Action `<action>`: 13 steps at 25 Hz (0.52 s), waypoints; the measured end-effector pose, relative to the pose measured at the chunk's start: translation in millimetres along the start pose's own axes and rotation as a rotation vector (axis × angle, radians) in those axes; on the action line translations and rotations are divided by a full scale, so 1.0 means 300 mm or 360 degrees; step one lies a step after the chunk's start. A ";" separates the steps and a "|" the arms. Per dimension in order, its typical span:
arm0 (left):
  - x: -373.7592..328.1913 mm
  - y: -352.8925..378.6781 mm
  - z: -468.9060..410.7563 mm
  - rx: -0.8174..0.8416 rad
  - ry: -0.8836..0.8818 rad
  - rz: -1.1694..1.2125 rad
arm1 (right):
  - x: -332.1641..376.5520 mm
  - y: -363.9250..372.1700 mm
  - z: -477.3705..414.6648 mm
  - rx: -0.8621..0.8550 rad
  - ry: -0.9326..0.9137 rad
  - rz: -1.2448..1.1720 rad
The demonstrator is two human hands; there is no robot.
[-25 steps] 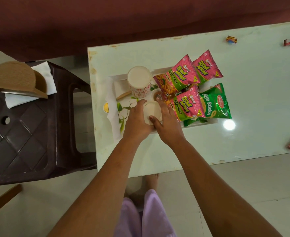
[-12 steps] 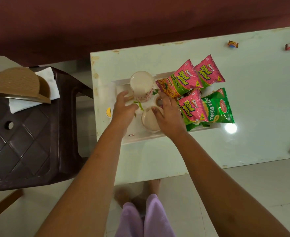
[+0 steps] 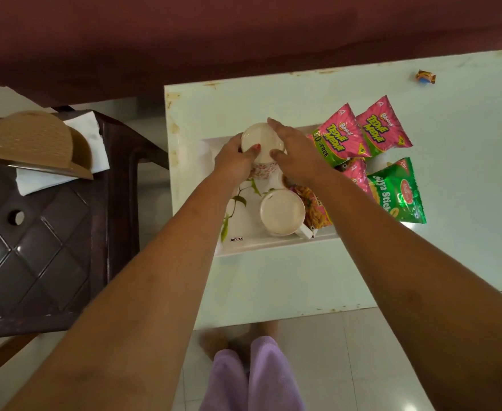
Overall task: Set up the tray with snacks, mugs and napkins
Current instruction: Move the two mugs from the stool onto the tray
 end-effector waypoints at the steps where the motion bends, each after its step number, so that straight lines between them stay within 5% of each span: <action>1: -0.003 0.002 -0.003 0.0014 0.0016 -0.0015 | -0.004 -0.002 0.006 -0.0041 0.0019 -0.0024; 6: -0.010 0.012 -0.014 0.0103 0.0028 -0.0017 | -0.016 -0.005 0.039 -0.0172 0.0073 -0.0053; 13: 0.042 -0.056 0.062 -0.0111 0.0102 0.0423 | 0.016 0.003 0.078 -0.0254 0.0252 0.0051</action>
Point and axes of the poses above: each hand's wrist, its own z-axis away from the middle knuckle, its own y-axis out of the palm, x = y × z, the point moved 8 cm from there along -z, towards the middle knuckle, and after that the axes turned 1 degree about -y, right-handed, at the moved point
